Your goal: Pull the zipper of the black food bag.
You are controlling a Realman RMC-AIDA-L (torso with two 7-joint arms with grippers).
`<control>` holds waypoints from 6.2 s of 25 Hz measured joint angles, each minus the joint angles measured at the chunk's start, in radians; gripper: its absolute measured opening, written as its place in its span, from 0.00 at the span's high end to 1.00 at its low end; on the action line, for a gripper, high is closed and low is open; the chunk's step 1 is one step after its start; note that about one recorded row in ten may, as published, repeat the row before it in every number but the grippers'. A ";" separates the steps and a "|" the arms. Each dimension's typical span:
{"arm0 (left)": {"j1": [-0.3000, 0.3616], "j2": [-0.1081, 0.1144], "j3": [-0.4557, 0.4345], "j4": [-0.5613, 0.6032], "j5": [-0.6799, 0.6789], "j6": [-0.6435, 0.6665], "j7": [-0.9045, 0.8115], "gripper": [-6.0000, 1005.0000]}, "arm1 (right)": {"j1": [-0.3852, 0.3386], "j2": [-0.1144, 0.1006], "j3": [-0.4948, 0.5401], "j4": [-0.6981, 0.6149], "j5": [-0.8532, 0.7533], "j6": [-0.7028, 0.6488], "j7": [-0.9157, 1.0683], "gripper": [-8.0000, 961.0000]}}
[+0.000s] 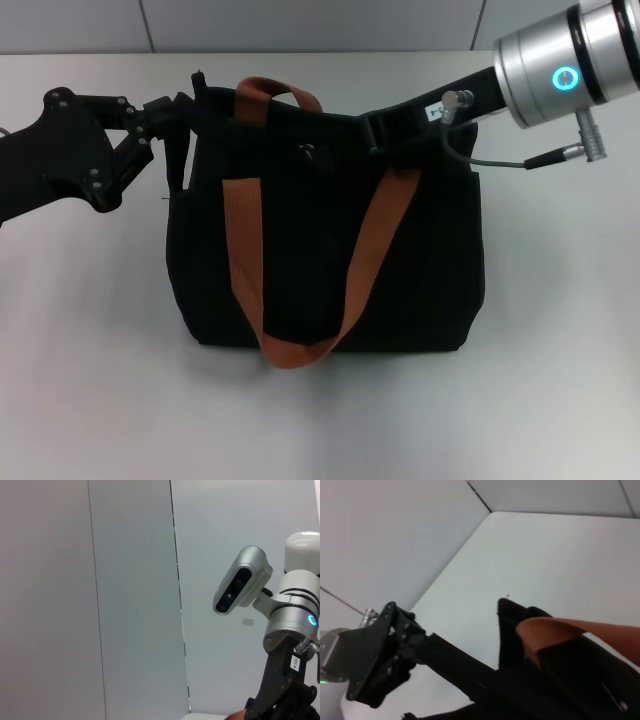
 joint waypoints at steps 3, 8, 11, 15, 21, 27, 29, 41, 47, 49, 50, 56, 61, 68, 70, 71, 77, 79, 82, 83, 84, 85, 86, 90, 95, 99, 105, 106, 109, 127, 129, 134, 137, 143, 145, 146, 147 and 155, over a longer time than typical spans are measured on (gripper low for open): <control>0.000 0.000 -0.001 0.000 0.000 0.000 -0.002 0.88 | -0.015 0.000 0.002 -0.020 -0.008 -0.002 0.008 0.99; 0.001 0.000 -0.001 0.001 -0.005 -0.004 -0.004 0.88 | -0.050 0.001 0.004 -0.073 -0.018 -0.017 0.033 0.99; 0.002 0.000 -0.001 0.001 -0.005 -0.005 -0.005 0.88 | -0.064 0.001 0.005 -0.096 -0.025 -0.025 0.046 0.99; 0.003 0.000 -0.001 0.001 -0.007 -0.005 -0.004 0.87 | -0.086 0.001 0.008 -0.142 -0.064 -0.033 0.072 0.99; 0.003 0.002 -0.001 0.001 -0.009 -0.006 -0.004 0.87 | -0.131 0.002 0.044 -0.195 -0.086 -0.052 0.087 0.99; 0.003 0.005 -0.001 0.001 -0.012 -0.008 -0.001 0.87 | -0.158 0.002 0.067 -0.221 -0.094 -0.061 0.087 0.99; 0.002 0.005 -0.001 0.001 -0.012 -0.011 0.000 0.87 | -0.172 0.002 0.087 -0.236 -0.096 -0.068 0.087 0.99; -0.003 0.005 -0.001 0.001 -0.014 -0.014 0.002 0.86 | -0.186 -0.004 0.160 -0.195 0.003 -0.093 -0.046 0.99; -0.001 0.004 -0.001 0.001 -0.014 -0.027 -0.003 0.86 | -0.219 -0.005 0.269 -0.086 0.189 -0.117 -0.287 0.95; 0.000 0.003 -0.001 0.001 -0.014 -0.028 -0.003 0.86 | -0.224 -0.011 0.313 -0.022 0.267 -0.144 -0.378 0.90; 0.001 0.002 -0.001 0.001 -0.014 -0.029 -0.002 0.86 | -0.224 -0.011 0.313 -0.022 0.267 -0.144 -0.378 0.88; 0.008 -0.003 -0.001 -0.004 -0.024 -0.031 -0.004 0.86 | -0.222 -0.085 0.455 0.339 0.493 -0.353 -0.837 0.66; 0.009 -0.008 0.003 -0.002 -0.022 -0.031 -0.013 0.86 | -0.256 -0.102 0.457 0.483 0.493 -0.469 -1.182 0.42; 0.011 -0.007 0.008 0.001 -0.012 -0.030 -0.041 0.85 | -0.311 -0.072 0.430 0.495 0.343 -0.526 -1.456 0.23; 0.016 -0.006 0.010 0.001 -0.006 -0.029 -0.042 0.85 | -0.327 -0.059 0.433 0.500 0.302 -0.512 -1.512 0.23; 0.022 -0.006 0.010 0.000 -0.004 -0.029 -0.045 0.85 | -0.341 -0.042 0.434 0.505 0.281 -0.490 -1.559 0.23; 0.049 -0.002 0.007 0.000 -0.003 -0.018 -0.099 0.85 | -0.337 -0.018 0.431 0.537 0.226 -0.424 -1.612 0.23; 0.072 0.011 0.005 0.018 -0.003 -0.004 -0.163 0.85 | -0.314 -0.009 0.430 0.562 0.195 -0.386 -1.626 0.23; 0.085 0.025 0.008 0.036 -0.002 0.016 -0.202 0.85 | -0.303 -0.006 0.429 0.573 0.186 -0.372 -1.633 0.23; 0.093 0.035 0.010 0.045 -0.001 0.032 -0.224 0.85 | -0.300 -0.006 0.429 0.578 0.183 -0.367 -1.634 0.23; 0.103 0.060 0.009 0.054 -0.001 0.068 -0.260 0.85 | -0.293 -0.005 0.429 0.589 0.181 -0.357 -1.635 0.23; 0.103 0.060 0.009 0.054 -0.001 0.068 -0.260 0.80 | -0.293 -0.005 0.429 0.589 0.181 -0.357 -1.635 0.23; 0.107 0.076 0.009 0.055 0.000 0.092 -0.283 0.76 | -0.287 -0.005 0.427 0.601 0.181 -0.343 -1.639 0.23; 0.111 0.118 0.002 0.058 -0.003 0.177 -0.339 0.58 | -0.280 -0.005 0.419 0.622 0.180 -0.316 -1.651 0.23; 0.112 0.114 0.010 0.064 -0.010 0.242 -0.336 0.37 | -0.271 -0.004 0.419 0.654 0.180 -0.291 -1.669 0.23; 0.129 0.057 0.092 0.057 -0.008 0.243 -0.202 0.28 | -0.269 -0.003 0.407 0.680 0.180 -0.281 -1.695 0.23; 0.149 0.016 0.230 0.043 -0.004 0.241 -0.087 0.17 | -0.269 -0.001 0.383 0.696 0.180 -0.271 -1.700 0.23; 0.151 0.010 0.280 0.031 0.000 0.236 -0.065 0.17 | -0.269 0.000 0.379 0.711 0.179 -0.262 -1.709 0.23; 0.151 0.001 0.330 0.010 0.029 0.210 -0.044 0.17 | -0.270 0.000 0.377 0.732 0.168 -0.239 -1.733 0.23; 0.132 -0.033 0.336 -0.034 0.133 0.090 -0.026 0.17 | -0.279 0.004 0.351 0.771 0.141 -0.184 -1.787 0.17; 0.133 -0.034 0.337 -0.035 0.133 0.090 -0.026 0.17 | -0.277 0.004 0.351 0.775 0.141 -0.188 -1.791 0.16; 0.133 -0.038 0.338 -0.037 0.134 0.089 -0.026 0.17 | -0.278 0.004 0.351 0.775 0.142 -0.185 -1.798 0.15; 0.132 -0.039 0.338 -0.039 0.134 0.089 -0.026 0.17 | -0.279 0.004 0.351 0.776 0.141 -0.185 -1.800 0.15; 0.131 -0.039 0.338 -0.048 0.134 0.090 -0.026 0.17 | -0.279 0.004 0.351 0.790 0.145 -0.184 -1.823 0.15; 0.131 -0.038 0.337 -0.048 0.134 0.090 -0.025 0.17 | -0.279 0.004 0.353 0.790 0.145 -0.183 -1.824 0.15; 0.132 -0.038 0.335 -0.048 0.134 0.090 -0.022 0.17 | -0.279 0.004 0.353 0.790 0.145 -0.183 -1.824 0.15; 0.132 -0.038 0.335 -0.048 0.134 0.090 -0.022 0.17 | -0.279 0.004 0.354 0.790 0.145 -0.183 -1.824 0.15; 0.136 -0.036 0.334 -0.048 0.134 0.097 -0.017 0.17 | -0.279 0.004 0.358 0.790 0.146 -0.183 -1.824 0.15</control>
